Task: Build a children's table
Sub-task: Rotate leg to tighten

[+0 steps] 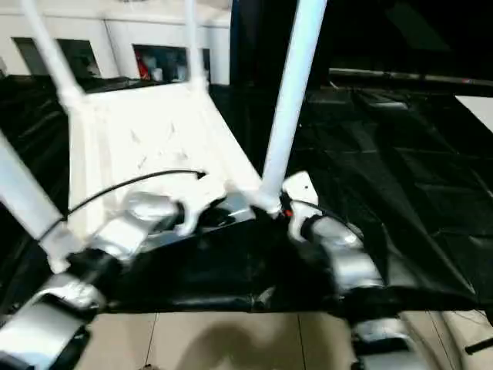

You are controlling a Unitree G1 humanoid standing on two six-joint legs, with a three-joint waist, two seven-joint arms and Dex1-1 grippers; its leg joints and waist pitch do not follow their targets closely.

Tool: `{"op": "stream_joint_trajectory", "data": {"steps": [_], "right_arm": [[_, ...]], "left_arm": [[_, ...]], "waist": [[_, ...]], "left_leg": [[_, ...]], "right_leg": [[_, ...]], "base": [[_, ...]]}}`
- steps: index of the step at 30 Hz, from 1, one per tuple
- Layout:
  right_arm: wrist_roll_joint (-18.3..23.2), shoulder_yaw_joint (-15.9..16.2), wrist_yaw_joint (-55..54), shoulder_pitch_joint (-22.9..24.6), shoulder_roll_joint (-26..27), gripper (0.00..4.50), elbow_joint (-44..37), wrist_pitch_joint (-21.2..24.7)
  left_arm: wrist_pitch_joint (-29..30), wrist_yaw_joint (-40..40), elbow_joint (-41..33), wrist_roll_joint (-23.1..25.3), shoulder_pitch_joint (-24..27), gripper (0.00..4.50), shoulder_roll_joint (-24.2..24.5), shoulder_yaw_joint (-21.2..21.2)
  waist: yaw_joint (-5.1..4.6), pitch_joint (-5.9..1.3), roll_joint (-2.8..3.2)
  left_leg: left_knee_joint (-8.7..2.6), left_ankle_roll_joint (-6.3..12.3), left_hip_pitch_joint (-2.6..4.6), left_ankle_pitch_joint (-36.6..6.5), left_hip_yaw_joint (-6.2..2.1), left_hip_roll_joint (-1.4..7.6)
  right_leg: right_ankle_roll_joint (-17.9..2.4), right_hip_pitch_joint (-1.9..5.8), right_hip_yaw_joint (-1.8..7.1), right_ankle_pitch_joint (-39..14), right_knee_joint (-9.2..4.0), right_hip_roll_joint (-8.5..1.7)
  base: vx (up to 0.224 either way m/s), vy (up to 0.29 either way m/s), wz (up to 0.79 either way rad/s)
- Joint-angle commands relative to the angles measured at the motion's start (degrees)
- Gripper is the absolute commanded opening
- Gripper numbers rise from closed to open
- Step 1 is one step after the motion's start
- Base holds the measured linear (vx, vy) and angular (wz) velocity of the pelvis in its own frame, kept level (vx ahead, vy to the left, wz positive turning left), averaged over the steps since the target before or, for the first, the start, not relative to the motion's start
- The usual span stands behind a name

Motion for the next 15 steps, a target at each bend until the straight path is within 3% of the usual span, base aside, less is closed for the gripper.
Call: {"op": "stream_joint_trajectory", "data": {"steps": [1, 5, 8, 13, 15], "right_arm": [[2.08, 1.44, 5.73, -0.22, -1.08, 4.03, -3.89, 0.79], [3.99, 1.58, 12.00, -0.06, -4.77, 4.03, -6.16, 3.26], [4.30, 2.59, 15.13, 0.02, -6.51, 4.03, -7.26, 4.73], [3.44, 3.92, 18.26, -0.37, -7.53, 4.03, -6.84, 5.55], [2.99, 4.38, 18.53, -0.56, -7.63, 3.80, -6.33, 5.16]], "left_arm": [[-1.89, -6.53, -1.26, -3.57, 2.88, 0.00, 0.77, -1.10], [-1.23, -10.48, -3.51, -4.87, 3.91, 0.00, 2.89, -0.83], [-0.52, -13.27, -5.05, -5.50, 4.54, 0.00, 3.89, -0.84], [0.27, -15.69, -6.93, -6.30, 5.16, 0.00, 4.84, -1.09], [0.33, -15.77, -6.97, -6.06, 5.14, 0.00, 4.87, -1.02]], "waist": [[0.46, -2.74, -1.05], [0.46, -2.89, -0.83], [0.64, -3.02, -0.86], [1.09, -3.25, -1.10], [1.23, -3.22, -1.05]], "left_leg": [[-3.44, 3.82, -0.07, -12.55, 0.14, 0.93], [-3.21, 4.36, 0.34, -11.50, 0.35, 1.20], [-3.08, 4.81, 0.12, -9.33, 0.36, 1.11], [-2.70, 5.70, 0.23, -7.39, 0.61, 1.03], [-2.65, 6.00, 0.22, -6.90, 0.66, 1.02]], "right_leg": [[-9.14, 2.62, 1.85, -17.25, -5.17, -3.11], [-11.17, 2.29, 1.98, -13.03, -4.70, -2.96], [-12.64, 2.64, 1.89, -8.12, -4.00, -2.77], [-13.82, 2.75, 1.97, -4.01, -3.48, -2.83], [-14.04, 2.78, 1.95, -3.56, -3.39, -2.87]], "base": [[0.000, 0.000, 0.00], [0.000, 0.000, 0.00], [0.000, 0.000, 0.00], [0.000, 0.000, 0.00], [0.000, 0.000, 0.00]]}}
